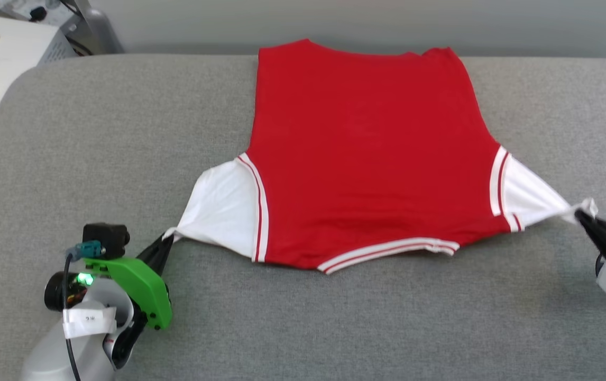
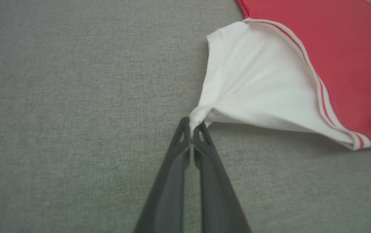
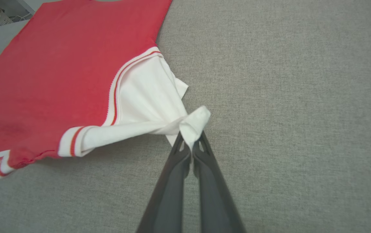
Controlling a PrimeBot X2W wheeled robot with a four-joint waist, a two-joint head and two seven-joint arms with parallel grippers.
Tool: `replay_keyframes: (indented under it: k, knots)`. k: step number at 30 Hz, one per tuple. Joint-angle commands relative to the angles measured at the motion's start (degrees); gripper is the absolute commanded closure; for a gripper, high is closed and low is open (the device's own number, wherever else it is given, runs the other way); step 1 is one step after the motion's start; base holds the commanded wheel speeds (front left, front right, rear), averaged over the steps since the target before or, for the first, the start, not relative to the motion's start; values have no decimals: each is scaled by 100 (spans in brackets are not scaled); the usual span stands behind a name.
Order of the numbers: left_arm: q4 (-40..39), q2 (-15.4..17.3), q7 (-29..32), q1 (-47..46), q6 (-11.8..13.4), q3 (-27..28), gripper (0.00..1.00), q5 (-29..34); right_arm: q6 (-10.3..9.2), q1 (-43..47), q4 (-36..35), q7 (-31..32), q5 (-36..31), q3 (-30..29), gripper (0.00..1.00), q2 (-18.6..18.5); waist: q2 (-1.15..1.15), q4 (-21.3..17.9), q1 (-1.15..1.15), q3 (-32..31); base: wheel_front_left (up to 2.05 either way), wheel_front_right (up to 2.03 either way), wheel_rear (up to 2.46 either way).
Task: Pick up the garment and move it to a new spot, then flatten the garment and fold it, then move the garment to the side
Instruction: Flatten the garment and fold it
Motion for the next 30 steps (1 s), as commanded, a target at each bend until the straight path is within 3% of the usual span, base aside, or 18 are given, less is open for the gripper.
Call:
replay_keyframes:
  k: [1, 11, 19, 30]
  knots:
    - [13, 69, 22, 170, -6, 9, 100, -75, -6, 195, -8, 51, 69, 11, 100, -104, 0, 12, 1, -225, 0, 0, 0]
    - [-192, 269, 224, 977, 29, 6, 100, -365, -6, 1174, -280, 398, 406, 80, 100, -269, 0, 1, 1, -814, 0, 0, 0]
    - [-835, 600, 419, 1814, 63, -46, 100, -574, -6, 2078, -678, 911, 519, 39, 100, -453, 0, 0, 1, -1074, 0, 0, 0]
    - [-1967, 787, 693, 2400, 388, -190, 100, -615, -6, 2704, -1097, 1450, 490, -531, 100, -441, 0, 24, 1, -1140, 0, 0, 0]
